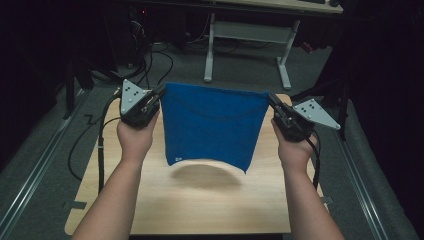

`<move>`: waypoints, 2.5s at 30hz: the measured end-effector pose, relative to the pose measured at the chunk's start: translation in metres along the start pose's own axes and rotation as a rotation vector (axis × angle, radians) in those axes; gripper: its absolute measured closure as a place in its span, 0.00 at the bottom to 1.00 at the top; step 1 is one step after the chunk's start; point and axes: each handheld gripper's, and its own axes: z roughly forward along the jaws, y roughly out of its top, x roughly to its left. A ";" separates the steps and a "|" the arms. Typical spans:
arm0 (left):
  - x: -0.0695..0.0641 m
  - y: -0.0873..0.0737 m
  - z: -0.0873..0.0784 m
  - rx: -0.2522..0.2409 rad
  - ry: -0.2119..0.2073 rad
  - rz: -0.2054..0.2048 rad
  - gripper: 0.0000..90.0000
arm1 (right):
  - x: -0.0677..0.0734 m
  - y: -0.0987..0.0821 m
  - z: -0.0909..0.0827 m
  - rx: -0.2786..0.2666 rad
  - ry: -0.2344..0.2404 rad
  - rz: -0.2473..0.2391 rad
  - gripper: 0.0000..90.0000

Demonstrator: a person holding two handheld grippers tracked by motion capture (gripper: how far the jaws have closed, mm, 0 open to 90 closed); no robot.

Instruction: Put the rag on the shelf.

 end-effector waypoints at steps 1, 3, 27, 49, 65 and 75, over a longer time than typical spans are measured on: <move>0.001 -0.001 0.003 0.000 -0.001 0.000 0.98 | -0.001 0.000 0.003 0.000 -0.004 0.009 0.99; 0.003 -0.002 0.011 0.008 0.002 -0.005 0.98 | -0.004 0.000 0.009 0.003 -0.011 0.017 0.99; 0.034 -0.016 0.080 0.114 0.058 -0.040 0.98 | -0.025 -0.006 0.084 0.121 -0.068 -0.011 0.99; 0.026 -0.117 0.105 0.391 -0.062 -0.090 0.98 | -0.022 -0.109 0.119 0.370 -0.045 0.020 0.99; 0.014 -0.154 0.096 0.433 -0.124 -0.124 0.98 | -0.006 -0.138 0.116 0.424 -0.001 0.017 0.99; 0.008 -0.171 0.089 0.459 -0.148 -0.118 0.98 | -0.003 -0.154 0.114 0.457 0.009 0.029 0.99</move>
